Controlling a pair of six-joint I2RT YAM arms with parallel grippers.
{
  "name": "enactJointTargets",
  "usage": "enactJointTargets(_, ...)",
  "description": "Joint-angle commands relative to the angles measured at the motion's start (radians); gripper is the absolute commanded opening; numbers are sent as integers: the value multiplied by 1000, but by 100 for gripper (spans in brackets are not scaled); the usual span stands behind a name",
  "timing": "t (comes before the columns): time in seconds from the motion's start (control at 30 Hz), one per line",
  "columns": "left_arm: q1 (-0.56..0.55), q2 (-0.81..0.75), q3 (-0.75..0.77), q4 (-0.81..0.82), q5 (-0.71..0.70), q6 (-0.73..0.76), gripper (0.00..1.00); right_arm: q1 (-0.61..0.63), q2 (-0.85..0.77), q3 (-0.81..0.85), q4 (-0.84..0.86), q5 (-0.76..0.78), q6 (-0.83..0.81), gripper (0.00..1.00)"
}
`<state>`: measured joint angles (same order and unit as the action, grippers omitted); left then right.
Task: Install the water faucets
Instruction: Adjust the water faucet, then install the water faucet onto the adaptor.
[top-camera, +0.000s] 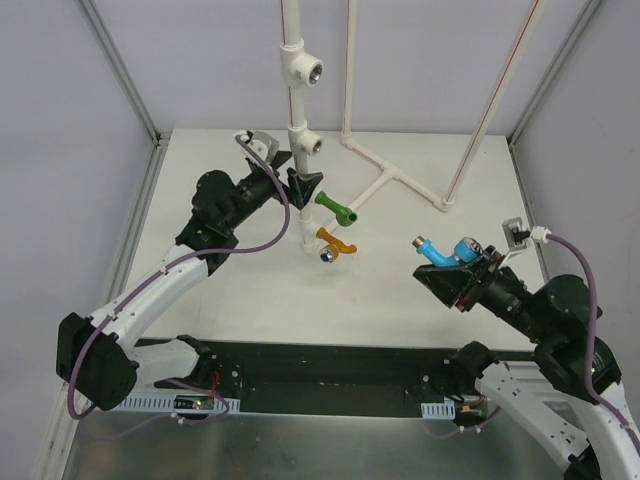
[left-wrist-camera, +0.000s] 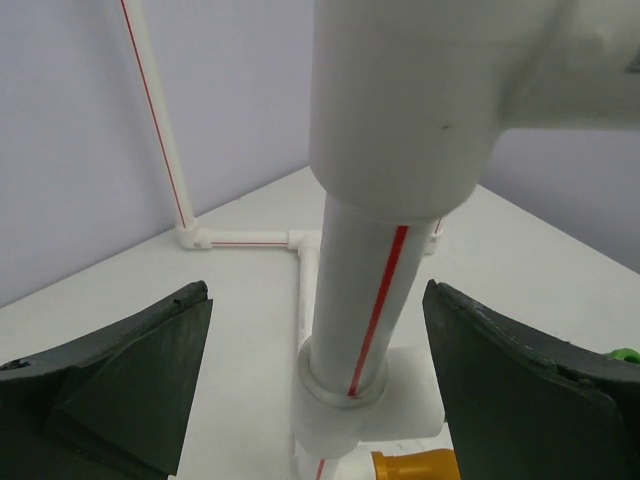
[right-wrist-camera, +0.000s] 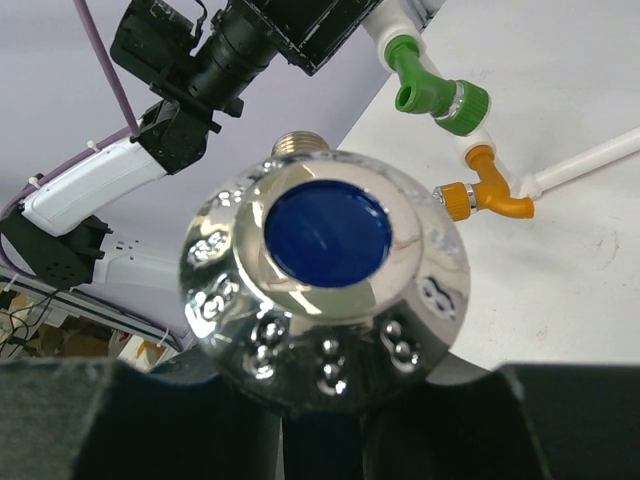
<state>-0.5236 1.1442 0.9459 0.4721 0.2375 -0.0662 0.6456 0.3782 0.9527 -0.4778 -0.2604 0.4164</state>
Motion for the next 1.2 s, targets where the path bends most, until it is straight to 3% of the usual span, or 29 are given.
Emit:
enactJointTargets(0.0,14,54,54,163,59,-66,83,3,-44,4,31,55,-48,0)
enactJointTargets(0.17,14,124,117,171,187,-151,40,2,-47,40,-19,186,-36,0)
enactJointTargets(0.23,16,143,129,184,250,-207,0,2,-35,66,-56,214,-36,0)
enactJointTargets(0.4,-13,80,113,102,330,-294,0,2,-13,70,-65,190,-97,0)
enactJointTargets(0.57,-156,-98,27,-130,169,-225,0,2,112,158,-151,162,-181,0)
enactJointTargets(0.77,-314,-201,-38,-205,34,-231,0,3,232,326,-206,165,-298,0)
enactJointTargets(0.93,-383,-221,-42,-256,-29,-228,0,132,398,529,-367,254,-338,0)
enactJointTargets(1.17,-400,-224,-35,-290,-85,-248,0,529,559,733,-510,699,-510,0)
